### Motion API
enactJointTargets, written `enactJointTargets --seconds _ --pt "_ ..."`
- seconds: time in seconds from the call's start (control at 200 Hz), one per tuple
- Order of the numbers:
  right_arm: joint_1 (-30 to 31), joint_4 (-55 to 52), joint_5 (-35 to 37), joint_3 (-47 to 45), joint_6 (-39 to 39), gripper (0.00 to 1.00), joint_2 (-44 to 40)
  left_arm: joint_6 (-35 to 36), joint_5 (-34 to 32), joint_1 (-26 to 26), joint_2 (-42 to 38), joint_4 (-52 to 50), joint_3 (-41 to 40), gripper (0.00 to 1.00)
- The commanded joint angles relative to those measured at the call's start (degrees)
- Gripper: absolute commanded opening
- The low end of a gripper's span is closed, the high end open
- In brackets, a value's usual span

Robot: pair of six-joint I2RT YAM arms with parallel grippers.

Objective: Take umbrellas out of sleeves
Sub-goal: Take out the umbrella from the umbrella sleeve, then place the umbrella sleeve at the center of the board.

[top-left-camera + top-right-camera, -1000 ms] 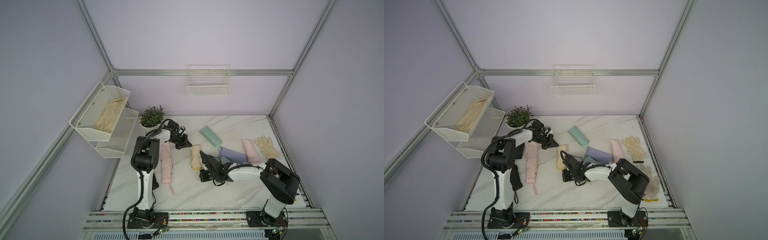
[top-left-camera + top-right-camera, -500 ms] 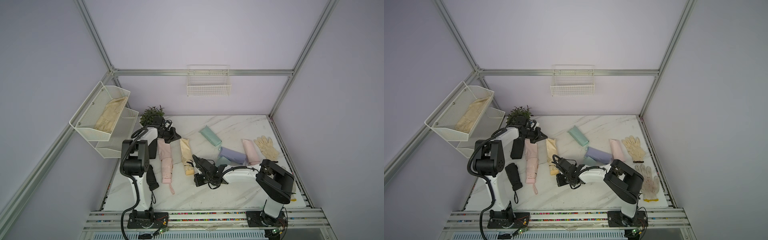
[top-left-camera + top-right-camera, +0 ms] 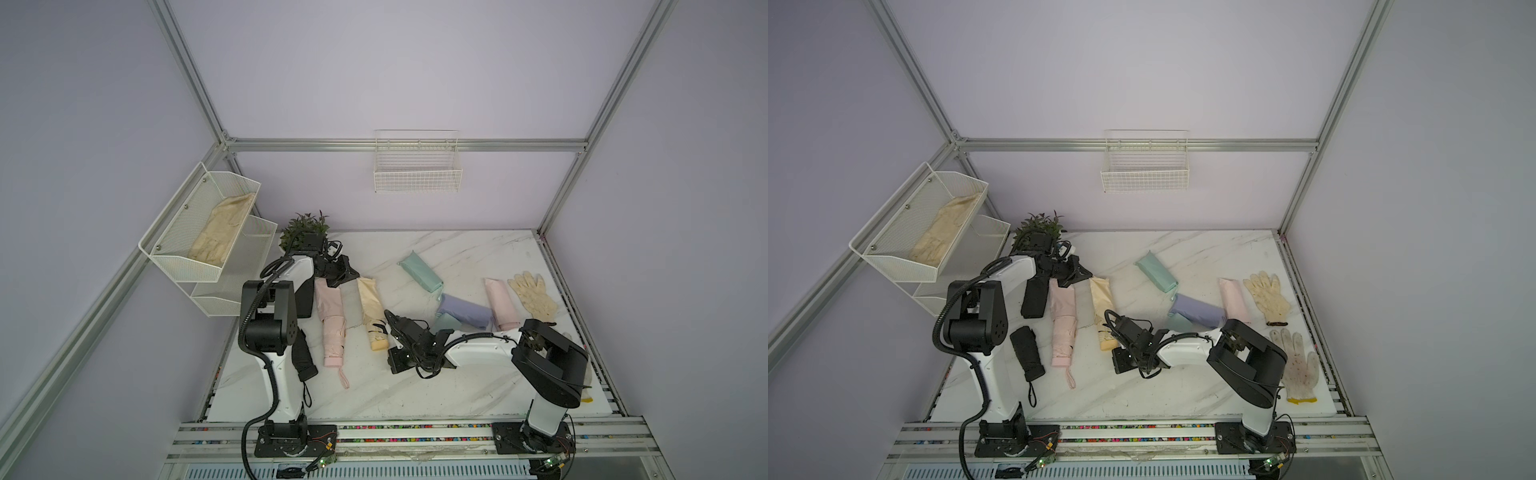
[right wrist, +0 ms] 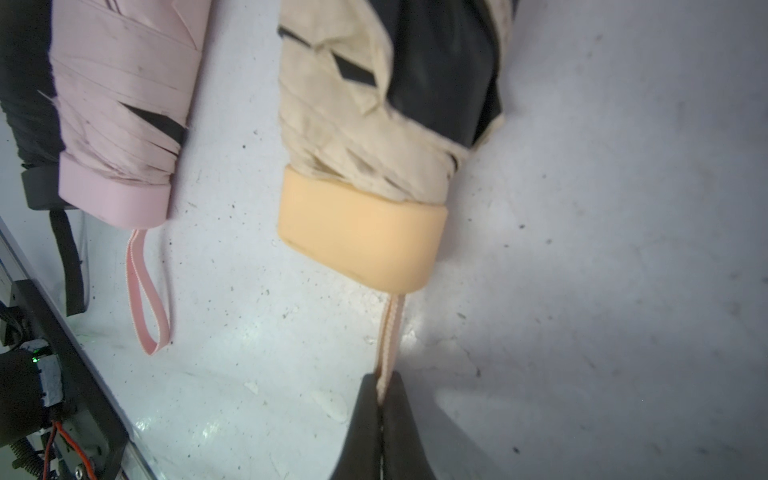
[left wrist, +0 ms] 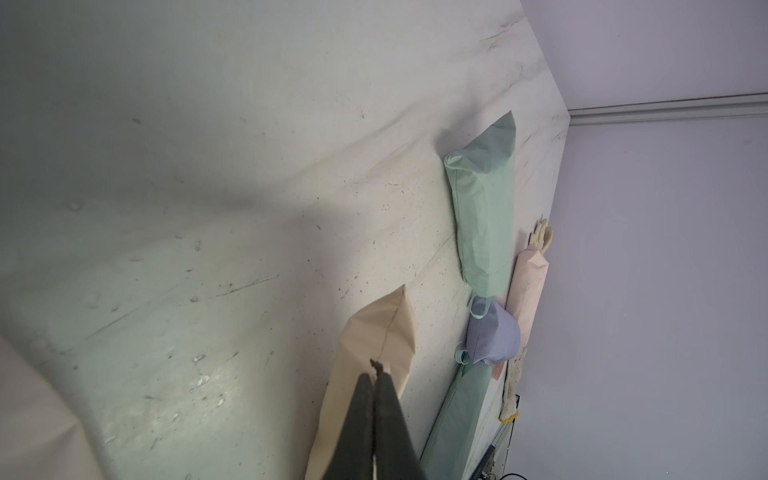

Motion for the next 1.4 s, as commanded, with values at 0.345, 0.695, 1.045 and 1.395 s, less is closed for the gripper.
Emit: enactJointTargets --seconds 0.345,0.695,1.045,1.395 --pt "1.5 -3.4 -0.2 -0.1 0.3 0.00 0.3 -0.7 -1.9 2.2 -4.2 3.6 -2.0 0.00" --pt "2.9 -1.0 -6.3 0.4 -1.6 0.00 1.3 -2.0 -0.1 4.0 -4.4 5.6 -2.9 0.00" --pt "2.8 -6.5 3.5 0.5 -2.3 0.26 -6.9 -1.9 0.2 4.1 -4.5 5.7 -2.6 0.21" --pt "-3.9 -7.7 6.2 1.4 -1.5 0.38 -11.7 -2.0 -0.7 4.4 -6.4 5.9 -3.2 0.51"
